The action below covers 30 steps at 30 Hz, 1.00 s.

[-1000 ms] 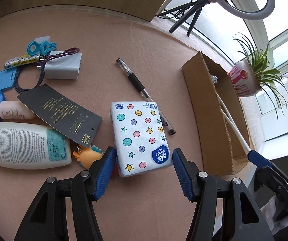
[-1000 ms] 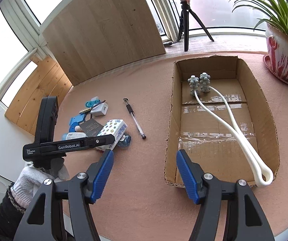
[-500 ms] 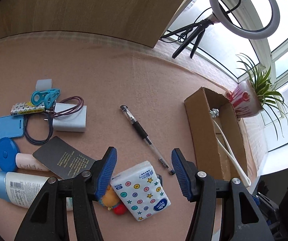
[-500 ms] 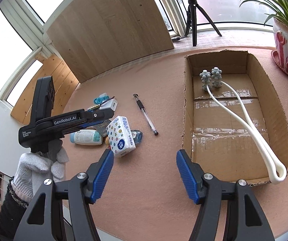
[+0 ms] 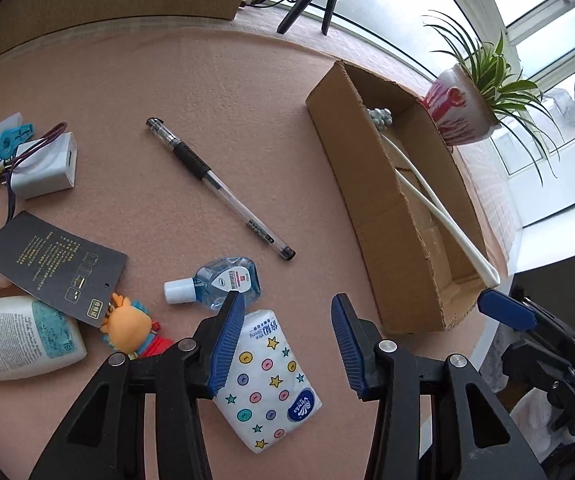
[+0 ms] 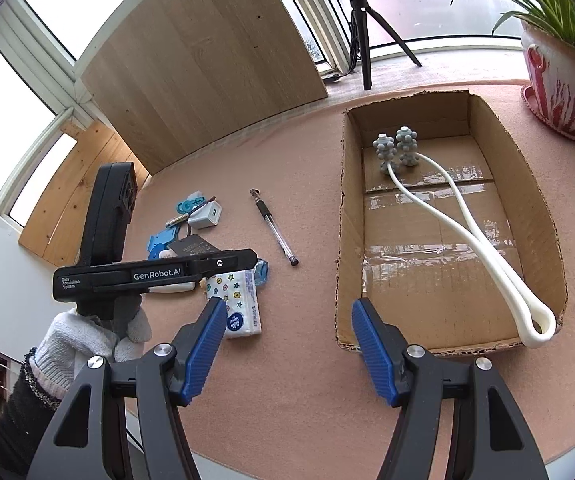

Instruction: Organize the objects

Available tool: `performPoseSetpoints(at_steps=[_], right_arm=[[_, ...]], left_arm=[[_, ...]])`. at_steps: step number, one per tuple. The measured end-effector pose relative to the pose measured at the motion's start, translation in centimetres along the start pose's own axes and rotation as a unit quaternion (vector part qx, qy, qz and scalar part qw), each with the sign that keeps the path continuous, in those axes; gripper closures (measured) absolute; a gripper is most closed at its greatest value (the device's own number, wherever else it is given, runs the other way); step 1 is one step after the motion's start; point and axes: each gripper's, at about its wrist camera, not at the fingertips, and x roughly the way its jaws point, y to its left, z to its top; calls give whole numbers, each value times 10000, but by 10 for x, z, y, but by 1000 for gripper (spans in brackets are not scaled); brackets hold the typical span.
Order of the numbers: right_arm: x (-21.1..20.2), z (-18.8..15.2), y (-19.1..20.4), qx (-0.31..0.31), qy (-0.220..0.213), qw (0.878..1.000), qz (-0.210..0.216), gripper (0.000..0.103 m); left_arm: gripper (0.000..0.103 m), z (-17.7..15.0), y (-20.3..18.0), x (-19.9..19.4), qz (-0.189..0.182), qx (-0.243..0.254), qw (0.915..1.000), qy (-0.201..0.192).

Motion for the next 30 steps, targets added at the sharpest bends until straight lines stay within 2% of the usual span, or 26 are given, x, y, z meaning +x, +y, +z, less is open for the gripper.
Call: performPoseSetpoints(at_steps=[3,6,8,13,19,25,30], right_arm=[[0,-1,5,-62,24,10000,65,42],[2,-2,11,-149,85,9997,145,42],[3,-3,12,-163,116,9996,176,42],[14,-5,16,-135,347,9985,396,42],[31,-7,28,-256,657,9954,654,42],[63,-10,46,-558,1213,9880,776,42],[83,-11,44,-437,1520,9839,834,44]], left_arm=[[54,-16,-1,-4,-54,-96,9999,-63],[51,-32,4,-17,149,-231,9991,-308],[35,-45,8,-27,396,-254,9975,-531],[19,-71,15,-46,678,-346,9940,-792],[17,-92,21,-44,439,-727,9944,-636],[17,-100,10,-32,426,-634,9958,-506],[19,-99,7,-24,393,-601,9963,-476]])
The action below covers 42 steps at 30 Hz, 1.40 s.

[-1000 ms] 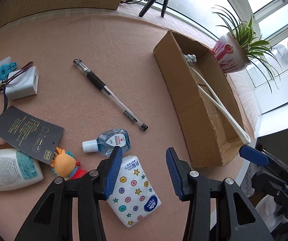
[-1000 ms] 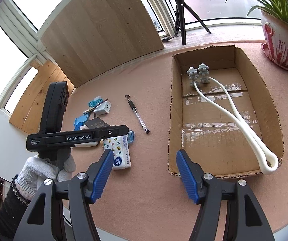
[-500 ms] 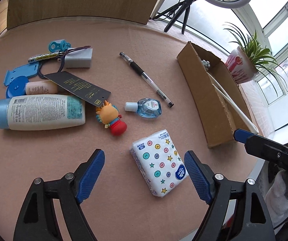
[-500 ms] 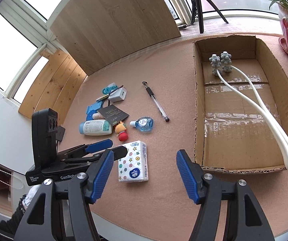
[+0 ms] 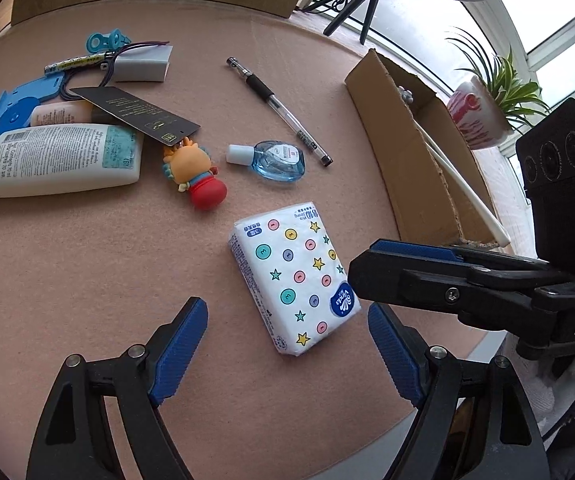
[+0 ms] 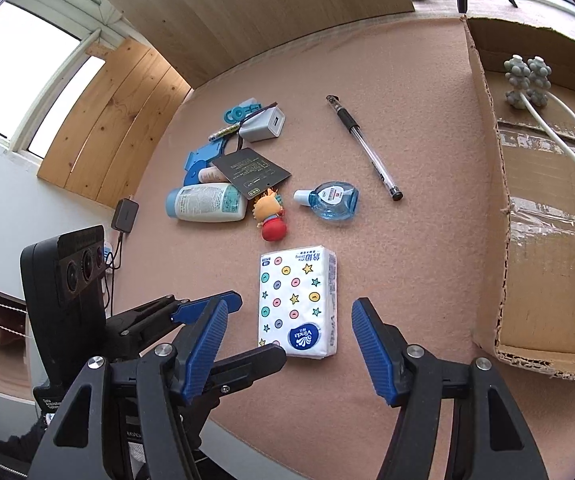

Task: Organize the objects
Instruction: 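Grasp the dotted tissue pack with the right gripper, then carry the tissue pack into the box with the right gripper and release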

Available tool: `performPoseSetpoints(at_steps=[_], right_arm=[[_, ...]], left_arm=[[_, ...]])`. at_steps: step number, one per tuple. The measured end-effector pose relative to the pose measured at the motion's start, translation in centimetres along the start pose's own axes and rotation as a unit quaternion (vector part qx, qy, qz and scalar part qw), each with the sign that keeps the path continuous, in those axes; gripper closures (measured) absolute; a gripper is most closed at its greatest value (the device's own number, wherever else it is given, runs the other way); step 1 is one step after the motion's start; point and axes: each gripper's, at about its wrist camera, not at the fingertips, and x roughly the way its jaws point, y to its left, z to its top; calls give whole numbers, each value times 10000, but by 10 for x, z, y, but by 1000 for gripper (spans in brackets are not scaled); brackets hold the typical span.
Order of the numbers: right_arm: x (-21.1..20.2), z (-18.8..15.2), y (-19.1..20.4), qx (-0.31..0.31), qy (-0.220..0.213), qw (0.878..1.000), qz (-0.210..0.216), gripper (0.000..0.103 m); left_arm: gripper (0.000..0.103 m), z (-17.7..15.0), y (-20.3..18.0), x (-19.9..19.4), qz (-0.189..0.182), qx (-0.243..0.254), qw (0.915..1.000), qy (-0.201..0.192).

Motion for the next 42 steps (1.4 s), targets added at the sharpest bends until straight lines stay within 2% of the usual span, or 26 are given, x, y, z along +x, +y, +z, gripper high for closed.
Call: performPoseSetpoints(at_steps=[5,8,15,22,31,42], right_arm=[[15,1,-7,178,268,9994,131,56],[19,1,-7,187,339,9992,102,60],[28,-1,-7,152,496,9987,-8,71],[28,-1,-9,203,480,9986,8,74],[5,3,-2,170,159,9997,100,74],[-53,6,-11,203,-556,9982,-83,74]], left_arm=[[33,0,-3,9,-62,16,9999,95],[37,0,-5,12,-105,30,9999,95],[43,2,-5,15,-143,27,9998,107],[45,2,-12,9,-92,117,9999,30],[45,15,-38,-11,-155,453,9986,-219],[45,43,-97,-19,-469,1083,9922,-391]])
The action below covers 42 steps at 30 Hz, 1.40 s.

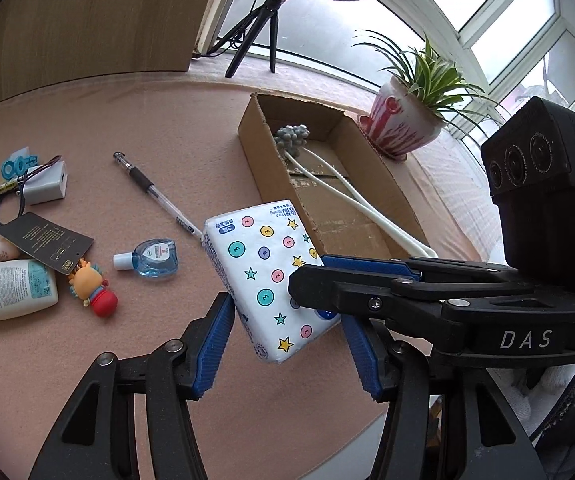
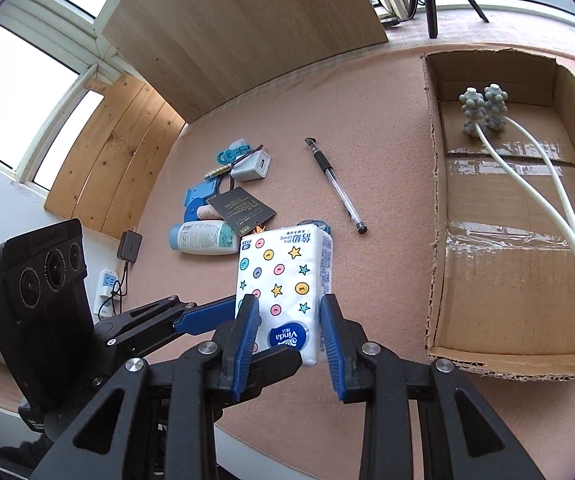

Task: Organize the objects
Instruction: 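Carry the tissue pack into the box with the right gripper and release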

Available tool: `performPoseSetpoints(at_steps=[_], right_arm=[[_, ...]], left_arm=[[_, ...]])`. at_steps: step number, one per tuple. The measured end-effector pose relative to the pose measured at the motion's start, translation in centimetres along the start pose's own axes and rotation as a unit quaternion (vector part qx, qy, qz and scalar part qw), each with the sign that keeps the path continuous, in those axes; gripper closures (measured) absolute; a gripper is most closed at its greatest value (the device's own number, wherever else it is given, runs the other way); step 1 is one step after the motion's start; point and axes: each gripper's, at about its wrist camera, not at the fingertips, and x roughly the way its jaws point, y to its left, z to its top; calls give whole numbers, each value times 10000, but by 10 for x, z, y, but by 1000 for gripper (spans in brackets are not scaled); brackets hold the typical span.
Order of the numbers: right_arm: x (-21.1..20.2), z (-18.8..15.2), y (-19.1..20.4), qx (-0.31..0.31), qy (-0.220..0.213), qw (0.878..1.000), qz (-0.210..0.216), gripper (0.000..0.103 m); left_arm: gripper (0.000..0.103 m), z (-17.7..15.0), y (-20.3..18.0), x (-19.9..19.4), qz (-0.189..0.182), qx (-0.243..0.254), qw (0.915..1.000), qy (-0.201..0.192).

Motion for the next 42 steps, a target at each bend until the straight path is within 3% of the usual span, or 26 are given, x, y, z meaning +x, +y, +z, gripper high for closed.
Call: performPoseSetpoints(at_steps=[13,23,28,29,31,32,42], right_arm=[[-57,0,-49,533,-670,9955,-405,74],[-71,1,-76,754,-854,9917,-589,74],[-71,2,-82,814,-929,9906,-584,74],[-72,2,-82,826,-1000,9896,-628,72],[-73,1,-82,852,-1103,9871,-794,53],[-73,1,-82,872,-1160,9860,-828,50],[-71,2,-70,816,-1211,9864,-756,49]], left_arm=[[45,29,-57,42,-402,552,9975,153],[44,38,-73,60,-365,754,9964,150],[29,39,-67,63,-283,635,9973,216],[29,39,-67,62,-275,646,9973,209],[29,39,-65,59,-236,649,9974,183],[29,38,-63,57,-232,629,9976,172],[29,32,-27,28,-56,258,9997,8]])
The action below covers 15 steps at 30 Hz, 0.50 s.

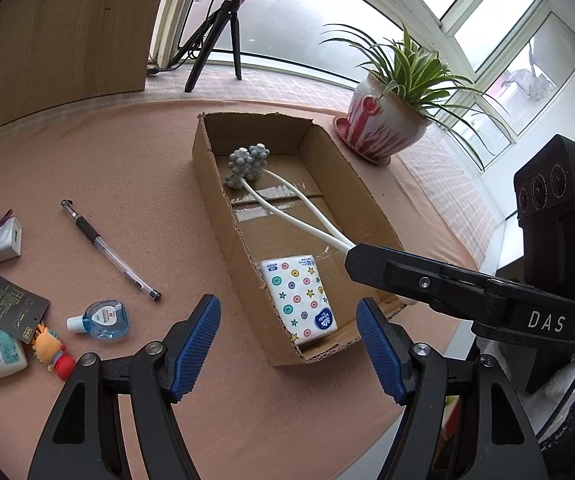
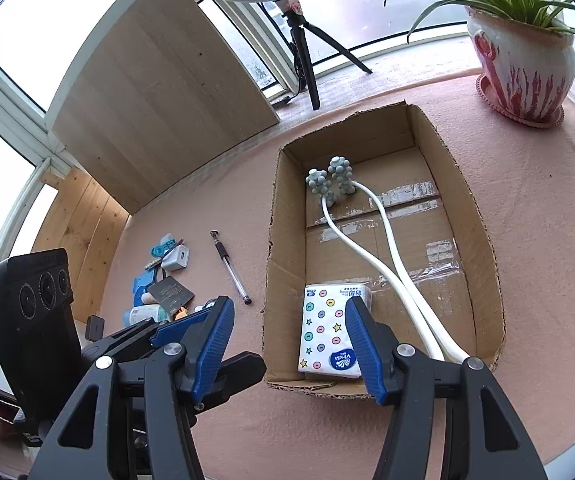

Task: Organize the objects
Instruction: 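Carry the tissue pack into the box with the right gripper and release, then move the right tool to the blue eye-drop bottle while the left tool approaches the blue tape measure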

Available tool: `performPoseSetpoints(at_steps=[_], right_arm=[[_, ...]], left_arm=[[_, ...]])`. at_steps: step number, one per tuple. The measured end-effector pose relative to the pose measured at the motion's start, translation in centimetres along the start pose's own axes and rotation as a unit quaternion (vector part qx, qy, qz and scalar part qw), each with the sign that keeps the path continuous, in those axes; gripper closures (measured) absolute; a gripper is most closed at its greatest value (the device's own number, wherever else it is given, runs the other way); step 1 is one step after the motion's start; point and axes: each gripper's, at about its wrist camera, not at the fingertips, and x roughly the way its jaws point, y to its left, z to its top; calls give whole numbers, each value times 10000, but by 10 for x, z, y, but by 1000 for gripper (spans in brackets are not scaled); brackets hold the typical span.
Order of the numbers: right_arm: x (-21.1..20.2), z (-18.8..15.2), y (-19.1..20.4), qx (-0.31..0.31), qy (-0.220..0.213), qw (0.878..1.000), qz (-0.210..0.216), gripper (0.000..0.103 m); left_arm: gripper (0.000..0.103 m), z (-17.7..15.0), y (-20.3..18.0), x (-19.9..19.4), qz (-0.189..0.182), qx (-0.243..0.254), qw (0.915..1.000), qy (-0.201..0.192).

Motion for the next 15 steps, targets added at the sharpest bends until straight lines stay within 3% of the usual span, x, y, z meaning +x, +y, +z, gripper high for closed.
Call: performPoseSetpoints(at_steps=[9,15], right_arm=[[16,-2,27,-169,66,9998,127,49],[35,-4,58,-405,236,9985,290,44]], left_arm=[[28,-15,77,-40,467,-667,9966,-103],[28,-30,138,-69,943,-1133,9889,-203]])
